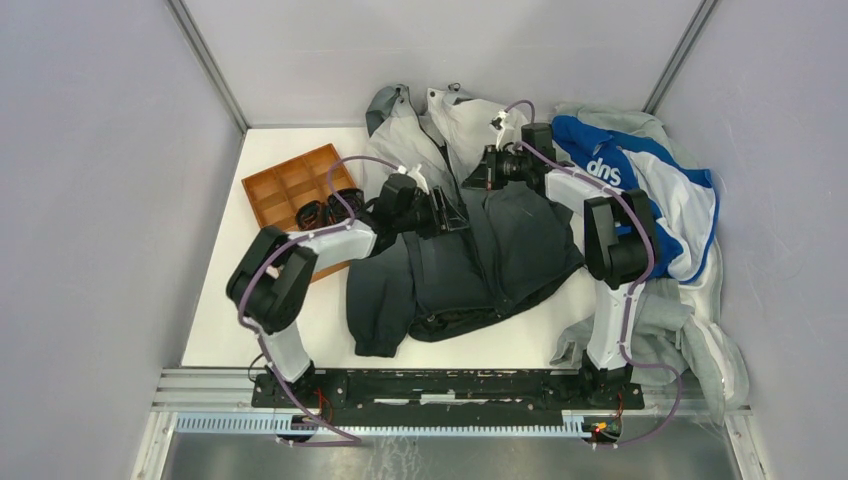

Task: Zip up the jacket
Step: Adjust the zipper on the jacket.

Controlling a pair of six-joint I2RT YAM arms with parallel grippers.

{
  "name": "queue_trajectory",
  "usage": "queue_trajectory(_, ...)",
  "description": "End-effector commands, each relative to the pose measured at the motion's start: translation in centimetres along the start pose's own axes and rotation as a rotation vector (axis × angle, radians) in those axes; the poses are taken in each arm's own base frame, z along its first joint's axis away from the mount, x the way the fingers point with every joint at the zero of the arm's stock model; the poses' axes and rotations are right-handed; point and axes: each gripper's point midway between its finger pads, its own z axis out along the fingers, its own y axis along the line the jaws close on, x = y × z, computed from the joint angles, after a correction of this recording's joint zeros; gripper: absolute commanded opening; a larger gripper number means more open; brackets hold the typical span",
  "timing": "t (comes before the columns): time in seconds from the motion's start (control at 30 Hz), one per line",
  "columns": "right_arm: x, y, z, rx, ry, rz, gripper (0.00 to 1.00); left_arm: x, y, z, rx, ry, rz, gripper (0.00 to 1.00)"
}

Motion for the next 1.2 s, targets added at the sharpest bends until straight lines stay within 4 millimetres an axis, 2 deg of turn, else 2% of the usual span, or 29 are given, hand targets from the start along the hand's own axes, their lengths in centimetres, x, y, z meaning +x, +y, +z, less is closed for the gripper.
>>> queue_trajectory(0.0, -2.4, 4.2, -1.1, -0.182, -0.079, -0.059, 0.0, -3.4, -2.5, -3.9, -0.02, -0.119, 0.126, 0.62)
queue_trajectory(0.13, -3.0, 5.2, -1.4, -0.215, -0.092, -0.092, 0.0, -4.8, -2.5, -5.4, -0.049, -0.162, 0.226, 0.62)
queue_trajectory(0.3, -2.9, 5.4, -1.6, -0.222, -0.09, -0.094, 0.0, -5.9, -5.4, -7.2, 0.082, -0.263, 0.499, 0.61)
queue_trajectory(0.47, -2.7, 5.5, -1.7, -0.224, -0.09, -0.092, 0.0, -7.4, -5.2, -7.9, 0.038, -0.327, 0.671, 0.63)
queue_trajectory(0.63, -2.7, 5.7, -1.9, -0.222, -0.09, -0.094, 0.0, -8.6, -4.3, -7.3, -0.05, -0.312, 0.645, 0.65)
queue_trajectory(0.73, -2.5, 5.7, -1.9, -0.222, -0.087, -0.101, 0.0, -9.9, -3.6, -8.3, -0.108, -0.381, 0.589, 0.69)
queue_trajectory(0.93, -1.8, 5.9, -1.9, -0.239, -0.065, -0.122, 0.0, -12.2, -3.9, -12.4, -0.124, -0.558, 0.487, 0.97)
queue_trajectory(1.07, -0.8, 6.4, -2.1, -0.252, -0.038, -0.155, 0.0, -11.4, -5.2, -13.5, -0.042, -0.558, 0.476, 0.97)
queue_trajectory(1.17, -0.5, 6.8, -2.5, -0.255, -0.042, -0.173, 0.0, -9.3, -5.5, -12.9, 0.03, -0.486, 0.454, 0.88)
